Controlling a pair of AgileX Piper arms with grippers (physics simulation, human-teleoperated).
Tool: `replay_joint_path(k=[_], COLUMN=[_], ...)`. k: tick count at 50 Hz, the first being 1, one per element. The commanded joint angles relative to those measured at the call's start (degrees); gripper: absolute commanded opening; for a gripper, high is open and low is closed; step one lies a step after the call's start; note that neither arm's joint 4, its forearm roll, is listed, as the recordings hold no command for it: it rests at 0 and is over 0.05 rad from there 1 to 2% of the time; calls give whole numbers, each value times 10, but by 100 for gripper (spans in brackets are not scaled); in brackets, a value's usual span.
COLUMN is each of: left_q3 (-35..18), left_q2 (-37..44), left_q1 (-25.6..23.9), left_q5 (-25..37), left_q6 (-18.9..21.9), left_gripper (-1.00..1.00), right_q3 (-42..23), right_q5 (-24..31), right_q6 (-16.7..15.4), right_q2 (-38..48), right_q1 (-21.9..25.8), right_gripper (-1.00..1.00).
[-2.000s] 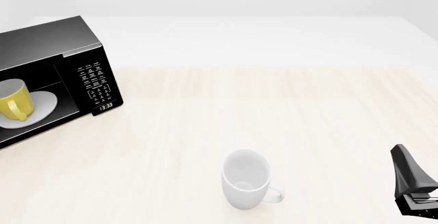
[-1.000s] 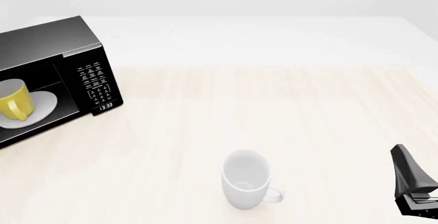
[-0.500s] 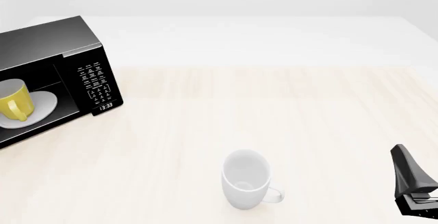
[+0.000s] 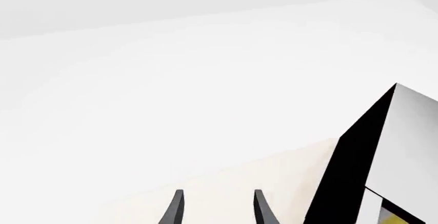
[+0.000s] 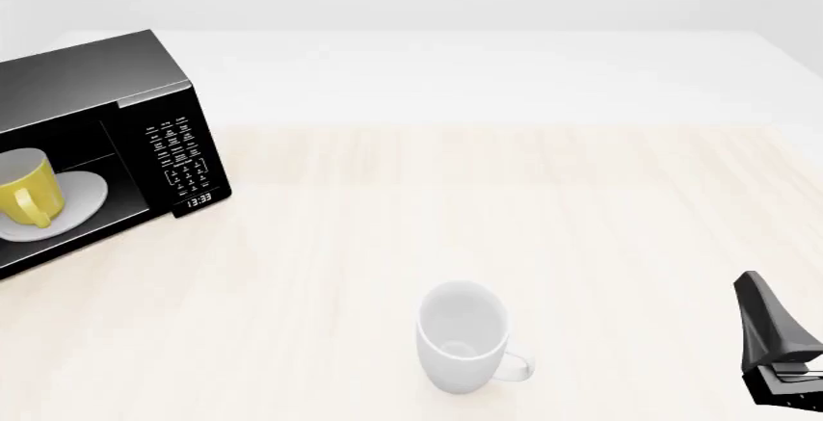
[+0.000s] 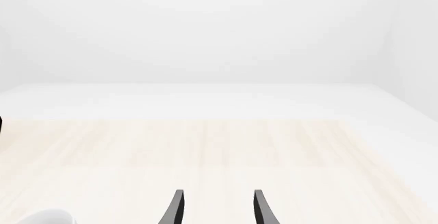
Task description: Put the yellow and white mug in the microwave and close it.
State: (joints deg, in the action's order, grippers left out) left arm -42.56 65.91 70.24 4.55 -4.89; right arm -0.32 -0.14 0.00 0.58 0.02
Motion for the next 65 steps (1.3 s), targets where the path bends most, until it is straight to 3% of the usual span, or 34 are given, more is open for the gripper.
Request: replay_joint_path(k=[1,26,53,65], left_q3=[21,68,109,121], left_q2=[17,66,119,146], left_q1=[14,14,-45,-93], left_q5=[-17,-65,-121,-135], left_q6=[2,46,76,80], left_gripper=[100,100,100,100], right_q3=[1,1,1,1], right_q5=[0,0,0,0], right_q6=[0,0,0,0], right_q2=[-1,-1,-1,-1], right_q1=[0,0,0,0], right_gripper=[100,100,100,100])
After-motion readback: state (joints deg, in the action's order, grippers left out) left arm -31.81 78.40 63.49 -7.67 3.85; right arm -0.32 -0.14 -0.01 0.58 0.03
